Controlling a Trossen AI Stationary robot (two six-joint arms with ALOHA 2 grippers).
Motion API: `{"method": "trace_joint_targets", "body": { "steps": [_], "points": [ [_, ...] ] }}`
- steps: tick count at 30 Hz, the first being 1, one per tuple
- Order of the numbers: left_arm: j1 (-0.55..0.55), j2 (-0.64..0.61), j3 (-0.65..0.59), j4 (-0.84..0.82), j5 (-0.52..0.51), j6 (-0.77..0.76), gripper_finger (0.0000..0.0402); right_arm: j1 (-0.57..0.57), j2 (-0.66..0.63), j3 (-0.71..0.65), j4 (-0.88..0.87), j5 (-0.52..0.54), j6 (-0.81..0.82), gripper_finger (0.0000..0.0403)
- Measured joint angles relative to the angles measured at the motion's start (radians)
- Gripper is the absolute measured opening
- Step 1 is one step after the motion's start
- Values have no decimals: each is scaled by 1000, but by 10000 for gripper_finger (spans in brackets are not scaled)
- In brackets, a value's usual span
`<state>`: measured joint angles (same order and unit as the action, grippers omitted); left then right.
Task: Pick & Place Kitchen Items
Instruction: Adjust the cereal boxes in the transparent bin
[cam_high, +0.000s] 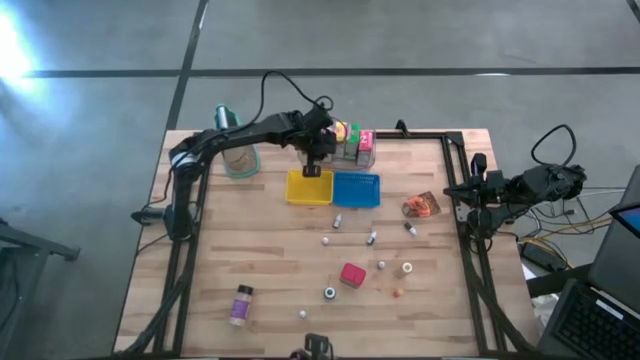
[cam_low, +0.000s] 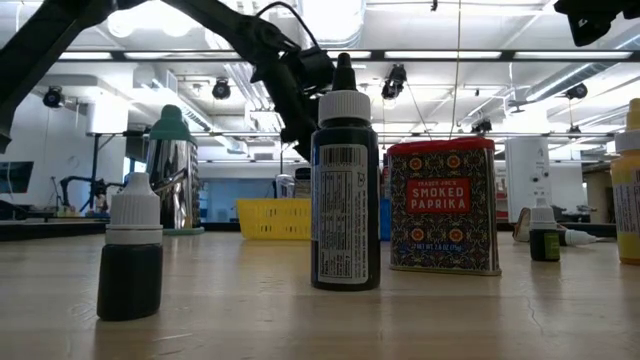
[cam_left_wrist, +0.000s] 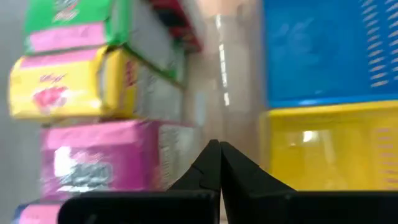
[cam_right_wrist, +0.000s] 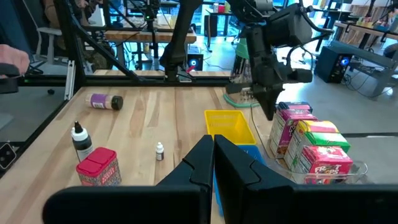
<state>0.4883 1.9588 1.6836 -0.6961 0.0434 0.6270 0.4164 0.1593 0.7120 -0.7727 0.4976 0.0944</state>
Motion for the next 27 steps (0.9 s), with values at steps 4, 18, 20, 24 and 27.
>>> {"method": "trace_joint_targets", "body": {
  "steps": [4, 18, 20, 24, 27],
  "points": [
    [4, 14, 0, 8, -24, 7, 0, 0, 0, 0, 0, 0, 0, 8],
    [21, 61, -1, 129, -159, 39, 0, 0, 0, 0, 0, 0, 0, 8],
    [21, 61, -1, 129, -151, 45, 0, 0, 0, 0, 0, 0, 0, 8],
    [19, 56, 0, 108, -94, 41, 0, 0, 0, 0, 0, 0, 0, 8],
    [8, 36, 13, 72, -53, 32, 2, 0, 0, 0, 0, 0, 0, 8]
  ]
}}
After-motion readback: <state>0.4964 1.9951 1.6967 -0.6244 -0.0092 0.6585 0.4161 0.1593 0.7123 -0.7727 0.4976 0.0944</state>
